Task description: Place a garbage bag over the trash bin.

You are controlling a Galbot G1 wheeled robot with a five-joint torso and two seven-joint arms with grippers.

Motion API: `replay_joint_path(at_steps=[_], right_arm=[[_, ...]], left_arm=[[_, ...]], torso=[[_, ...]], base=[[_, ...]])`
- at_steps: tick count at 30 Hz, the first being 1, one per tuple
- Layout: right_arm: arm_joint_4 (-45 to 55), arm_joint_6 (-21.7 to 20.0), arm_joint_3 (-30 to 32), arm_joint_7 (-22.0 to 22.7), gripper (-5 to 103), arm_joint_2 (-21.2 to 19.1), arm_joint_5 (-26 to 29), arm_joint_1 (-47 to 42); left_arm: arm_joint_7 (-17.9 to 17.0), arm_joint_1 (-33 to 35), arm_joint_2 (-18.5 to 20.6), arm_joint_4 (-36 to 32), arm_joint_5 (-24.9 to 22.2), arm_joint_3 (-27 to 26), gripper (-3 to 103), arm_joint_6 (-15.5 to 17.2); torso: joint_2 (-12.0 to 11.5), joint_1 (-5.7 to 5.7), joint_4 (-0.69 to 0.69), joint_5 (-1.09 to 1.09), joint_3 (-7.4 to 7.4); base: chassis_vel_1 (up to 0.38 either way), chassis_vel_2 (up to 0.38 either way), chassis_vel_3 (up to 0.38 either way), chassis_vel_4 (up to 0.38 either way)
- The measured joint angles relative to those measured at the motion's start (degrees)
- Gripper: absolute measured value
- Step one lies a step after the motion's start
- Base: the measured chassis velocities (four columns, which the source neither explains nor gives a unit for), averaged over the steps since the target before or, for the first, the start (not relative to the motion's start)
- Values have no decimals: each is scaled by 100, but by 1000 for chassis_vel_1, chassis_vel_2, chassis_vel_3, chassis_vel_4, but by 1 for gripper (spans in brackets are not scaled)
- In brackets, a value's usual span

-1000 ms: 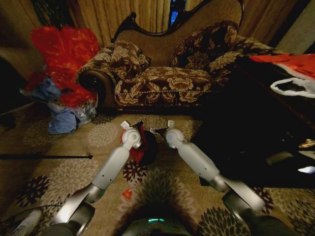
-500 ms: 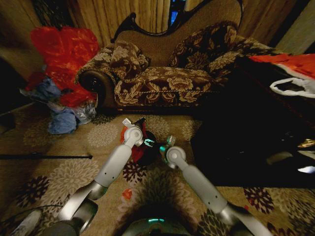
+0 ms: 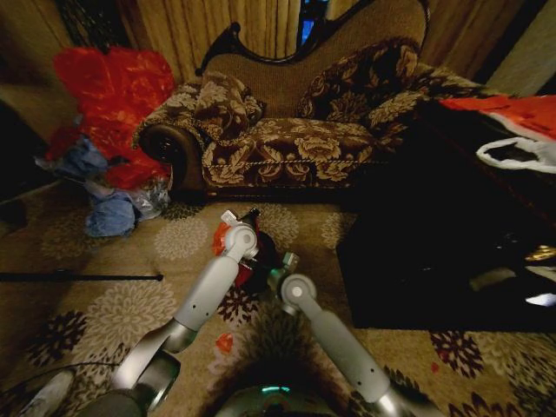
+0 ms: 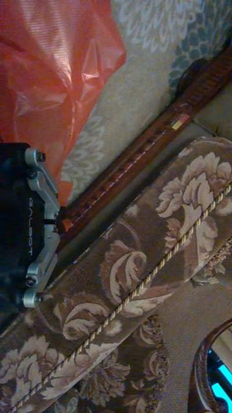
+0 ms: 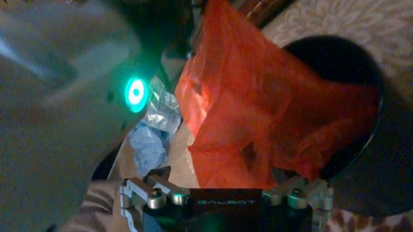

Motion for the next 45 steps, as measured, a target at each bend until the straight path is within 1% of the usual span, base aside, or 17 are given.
replay_joint_path(at_steps=[10, 23, 25, 26, 27, 30, 31, 32, 33, 37, 38, 40, 41, 42, 43, 44, 45], right_arm=[[-643, 265, -59, 62, 100, 484, -567, 111], [-1268, 481, -144, 129, 100, 625, -1083, 370], [-1345, 544, -183, 110, 103, 621, -1214, 399], [-1358, 562, -197, 96, 99, 612, -1253, 400], [-1358, 562, -197, 96, 99, 612, -1253, 400], [-1367, 588, -240, 56, 83, 548, -1362, 383], [-1367, 594, -255, 45, 83, 521, -1409, 366], [-1367, 605, -272, 35, 78, 496, -1446, 353], [-1367, 605, -272, 35, 78, 496, -1446, 353], [-1352, 620, -336, -3, 56, 371, -1647, 307], [-1352, 620, -336, -3, 56, 371, -1647, 307], [-1375, 638, -360, -28, 45, 341, -1751, 310], [-1375, 638, -360, -28, 45, 341, -1751, 310], [-1382, 644, -363, -30, 40, 337, -1777, 315], [-1384, 647, -366, -32, 40, 333, -1792, 320], [-1386, 654, -373, -39, 34, 315, -1832, 332], [-1386, 654, -373, -39, 34, 315, -1832, 332]], left_arm=[[-68, 73, -7, -193, 21, -5, 0, -19], [-122, 140, 28, -361, 7, -20, 0, -25], [-140, 146, 28, -382, 2, -20, 0, -26], [-143, 146, 28, -385, 2, -20, 0, -26], [-143, 146, 28, -385, 2, -20, 0, -26], [-163, 144, 28, -399, -2, -27, 0, -29], [-172, 144, 28, -404, -2, -29, 0, -30], [-181, 142, 27, -408, -3, -32, 0, -31], [-181, 142, 27, -408, -3, -32, 0, -31], [-237, 134, 27, -420, -7, -59, 0, -42], [-237, 134, 27, -420, -7, -59, 0, -42], [-260, 135, 26, -434, -8, -65, 0, -46], [-260, 135, 26, -434, -8, -65, 0, -46], [-266, 138, 26, -439, -9, -68, 0, -47], [-269, 141, 26, -442, -9, -70, 0, -47], [-277, 148, 27, -448, -9, -80, 0, -50], [-277, 148, 27, -448, -9, -80, 0, -50]], torso=[[0, 0, 0, 0, 0], [0, 0, 0, 0, 1], [0, 0, 0, 0, 1], [0, 1, 0, 1, 1], [0, 1, 0, 1, 1], [0, 1, 0, 1, 1], [0, 0, 0, 1, 1], [0, 1, 0, 1, 1], [0, 1, 0, 1, 1], [0, 0, -1, 1, 1], [0, 0, -1, 1, 1], [0, 0, 0, 1, 1], [0, 0, 0, 1, 1], [0, 0, 0, 1, 1], [0, 0, 0, 1, 1], [0, 0, 0, 1, 0], [0, 0, 0, 1, 0]], base=[[0, 0, 0, 0], [0, 0, 0, 0], [0, 0, 0, 0], [0, 0, 0, 0], [0, 0, 0, 0], [0, 0, 0, 0], [0, 0, 0, 0], [0, 0, 0, 0], [0, 0, 0, 0], [0, 0, 0, 0], [0, 0, 0, 0], [0, 0, 0, 0], [0, 0, 0, 0], [0, 0, 0, 0], [0, 0, 0, 0], [0, 0, 0, 0], [0, 0, 0, 0]])
